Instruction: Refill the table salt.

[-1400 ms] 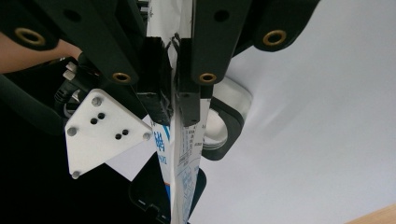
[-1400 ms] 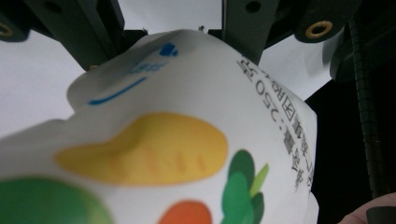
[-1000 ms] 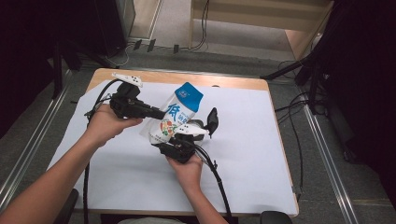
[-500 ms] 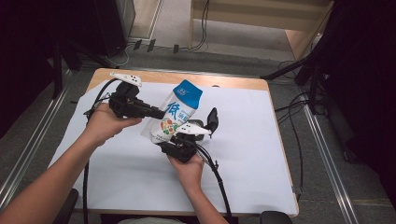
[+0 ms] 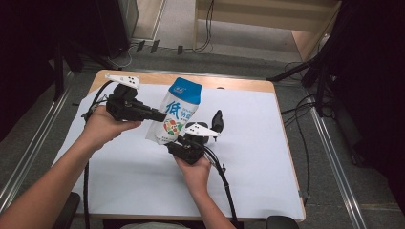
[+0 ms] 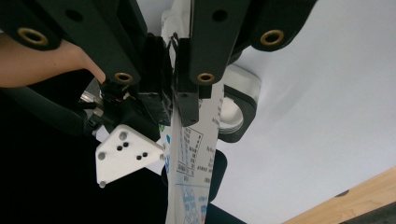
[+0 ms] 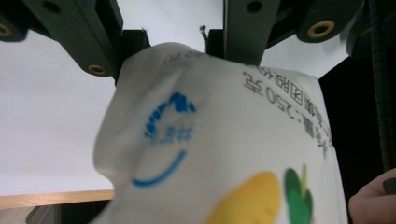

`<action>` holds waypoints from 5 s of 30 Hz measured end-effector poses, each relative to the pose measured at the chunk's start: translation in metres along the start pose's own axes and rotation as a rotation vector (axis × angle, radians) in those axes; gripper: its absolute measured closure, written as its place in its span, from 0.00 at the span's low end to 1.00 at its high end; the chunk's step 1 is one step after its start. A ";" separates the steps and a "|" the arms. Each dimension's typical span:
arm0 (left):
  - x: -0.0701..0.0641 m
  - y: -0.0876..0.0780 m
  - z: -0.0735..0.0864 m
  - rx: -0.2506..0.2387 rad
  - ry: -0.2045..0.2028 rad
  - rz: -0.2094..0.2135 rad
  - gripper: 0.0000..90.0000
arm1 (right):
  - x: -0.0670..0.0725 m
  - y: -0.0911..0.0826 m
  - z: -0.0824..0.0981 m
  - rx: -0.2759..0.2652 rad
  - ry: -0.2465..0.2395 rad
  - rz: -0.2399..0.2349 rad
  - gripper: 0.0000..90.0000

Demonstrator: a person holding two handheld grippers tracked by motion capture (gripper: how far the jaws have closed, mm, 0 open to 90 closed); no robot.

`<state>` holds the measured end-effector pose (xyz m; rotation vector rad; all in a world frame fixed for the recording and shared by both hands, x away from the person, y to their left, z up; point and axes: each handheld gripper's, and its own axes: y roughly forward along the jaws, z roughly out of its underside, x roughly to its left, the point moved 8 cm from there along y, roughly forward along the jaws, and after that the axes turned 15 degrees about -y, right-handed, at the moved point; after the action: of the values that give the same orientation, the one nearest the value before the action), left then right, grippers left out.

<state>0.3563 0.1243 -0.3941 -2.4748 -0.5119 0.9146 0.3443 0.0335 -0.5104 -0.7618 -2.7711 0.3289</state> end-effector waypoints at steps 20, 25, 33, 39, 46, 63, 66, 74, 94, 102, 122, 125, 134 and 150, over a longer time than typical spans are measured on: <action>0.003 -0.013 0.013 0.012 0.031 -0.006 0.97 | -0.016 -0.013 -0.006 0.013 -0.017 0.034 0.76; 0.005 -0.013 0.013 -0.004 0.037 -0.032 1.00 | -0.015 -0.011 -0.004 0.031 -0.019 0.025 0.75; 0.008 -0.019 0.009 -0.043 0.027 -0.030 1.00 | -0.016 -0.012 -0.007 0.052 -0.025 0.008 0.73; 0.017 -0.029 0.008 -0.074 0.007 -0.054 1.00 | -0.015 -0.017 -0.003 0.116 -0.050 0.002 0.73; 0.031 -0.035 0.010 -0.076 -0.020 -0.074 1.00 | -0.018 -0.032 -0.005 0.152 -0.055 -0.018 0.72; 0.078 -0.040 0.020 -0.063 -0.058 -0.157 1.00 | -0.030 -0.070 0.001 0.213 -0.136 -0.039 0.69; 0.087 -0.039 0.020 -0.065 -0.069 -0.157 1.00 | -0.033 -0.076 0.006 0.228 -0.139 -0.037 0.69; 0.115 -0.029 0.020 -0.073 -0.095 -0.180 1.00 | -0.039 -0.086 0.012 0.223 -0.125 -0.026 0.69; 0.169 -0.007 0.028 -0.070 -0.112 -0.261 1.00 | -0.045 -0.089 0.022 0.239 -0.115 -0.010 0.69; 0.173 -0.003 0.036 -0.043 -0.111 -0.273 1.00 | -0.047 -0.092 0.025 0.240 -0.105 -0.003 0.69; 0.174 -0.005 0.053 -0.023 -0.103 -0.277 0.97 | -0.053 -0.098 0.027 0.239 -0.111 0.022 0.69; 0.175 -0.004 0.054 -0.023 -0.108 -0.274 0.95 | -0.054 -0.099 0.027 0.236 -0.112 0.023 0.69; 0.174 -0.003 0.054 -0.019 -0.110 -0.273 0.89 | -0.054 -0.100 0.026 0.234 -0.116 0.025 0.69; 0.162 -0.014 0.047 -0.048 -0.079 -0.284 0.70 | -0.054 -0.103 0.022 0.229 -0.128 0.031 0.69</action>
<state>0.4376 0.2273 -0.5016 -2.3346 -0.8956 0.8946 0.3344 -0.0845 -0.5121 -0.7496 -2.7747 0.7104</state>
